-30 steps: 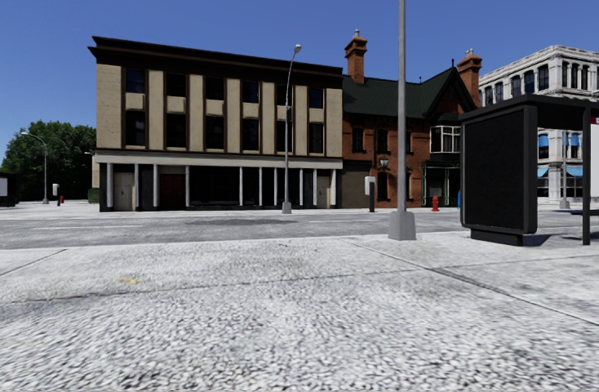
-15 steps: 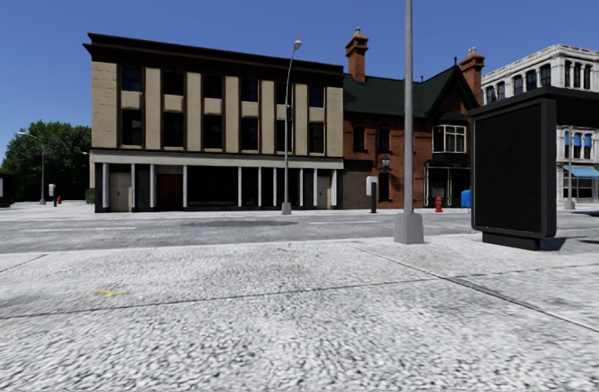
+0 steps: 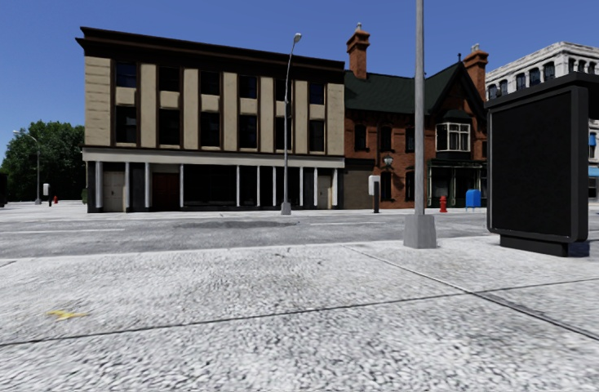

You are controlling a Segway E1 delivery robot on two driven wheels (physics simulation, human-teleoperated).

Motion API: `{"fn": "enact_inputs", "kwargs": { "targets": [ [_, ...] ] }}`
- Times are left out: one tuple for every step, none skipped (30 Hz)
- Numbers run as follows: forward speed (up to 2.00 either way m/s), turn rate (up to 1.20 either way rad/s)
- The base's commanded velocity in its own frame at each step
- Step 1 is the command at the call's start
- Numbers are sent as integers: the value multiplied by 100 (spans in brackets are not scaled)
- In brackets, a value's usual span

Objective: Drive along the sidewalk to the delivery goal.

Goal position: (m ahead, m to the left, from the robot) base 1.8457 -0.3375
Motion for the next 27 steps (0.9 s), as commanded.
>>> {"fn": "enact_inputs", "kwargs": {
  "targets": [
    [96,0],
    [96,0],
    [96,0],
    [96,0],
    [94,0],
    [94,0],
    [92,-7],
    [91,-27],
    [90,-72],
    [89,-84],
    [88,-120],
    [87,-120],
    [87,-120],
    [87,-79],
    [87,0],
    [86,0],
    [86,0],
    [86,0],
    [86,0],
    [86,0],
    [86,0],
    [86,0],
    [86,0],
    [86,0],
    [86,0],
    [86,0],
    [86,0]
  ]
}}
